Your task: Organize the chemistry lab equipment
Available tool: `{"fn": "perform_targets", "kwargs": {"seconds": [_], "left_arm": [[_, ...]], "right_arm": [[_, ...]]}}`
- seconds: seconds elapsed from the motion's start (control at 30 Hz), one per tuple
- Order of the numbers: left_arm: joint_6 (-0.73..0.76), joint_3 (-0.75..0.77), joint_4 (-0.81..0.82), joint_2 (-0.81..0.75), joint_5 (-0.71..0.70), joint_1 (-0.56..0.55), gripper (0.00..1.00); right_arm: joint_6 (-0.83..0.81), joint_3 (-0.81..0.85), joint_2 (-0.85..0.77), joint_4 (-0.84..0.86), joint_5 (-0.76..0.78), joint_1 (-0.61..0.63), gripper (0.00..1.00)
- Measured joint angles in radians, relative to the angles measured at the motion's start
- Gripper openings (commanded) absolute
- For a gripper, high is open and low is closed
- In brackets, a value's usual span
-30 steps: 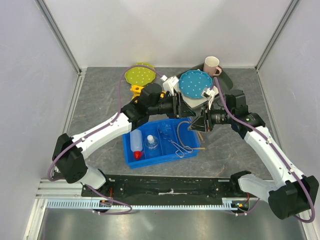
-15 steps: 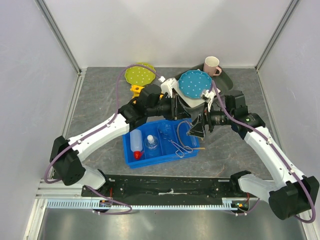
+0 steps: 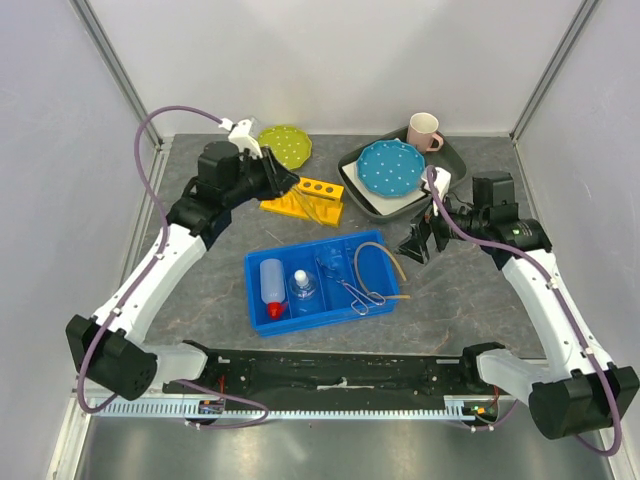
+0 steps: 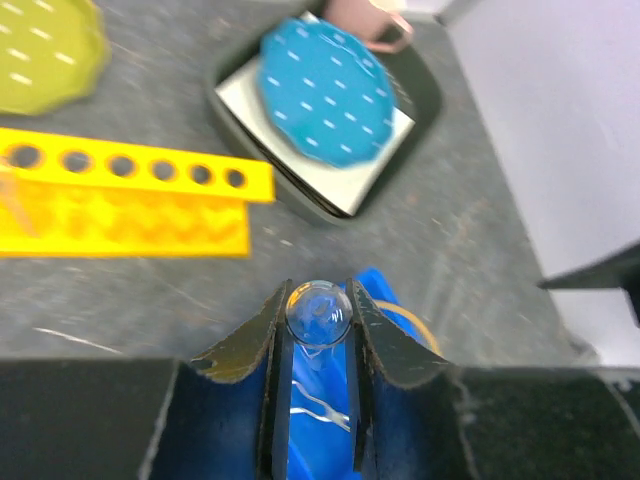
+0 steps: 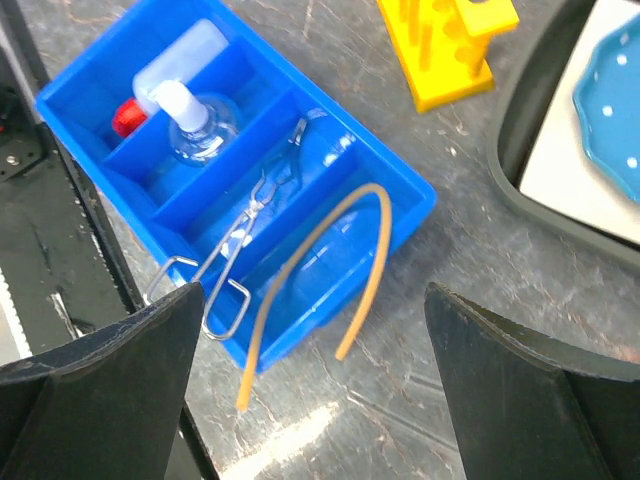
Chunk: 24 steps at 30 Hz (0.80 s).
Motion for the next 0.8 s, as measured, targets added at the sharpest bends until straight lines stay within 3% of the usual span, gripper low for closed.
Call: {"fn": "perform_targets", "kwargs": {"seconds": [0.2, 0.37, 0.53, 0.8], "left_arm": [[0.192, 0.045, 0.009, 0.021, -0.154, 0.051, 0.12], [0.304, 0.061, 0.112, 0.095, -0.259, 0.061, 0.12], [0.379, 0.06, 0.225, 0.184, -0.336, 0.064, 0.12], [0.46, 0.062, 0.307, 0.295, -0.383, 0.069, 0.13]], "right_arm": [[-0.046, -0.055, 0.035, 0.019, -0.003, -0.045, 0.98], [-0.064, -0.133, 0.049, 0.075, -0.019, -0.059, 0.98], [-0.081, -0.232, 0.076, 0.121, -0.028, -0.074, 0.98], [-0.103, -0.243, 0.089, 0.145, -0.043, -0.089, 0.98]]}}
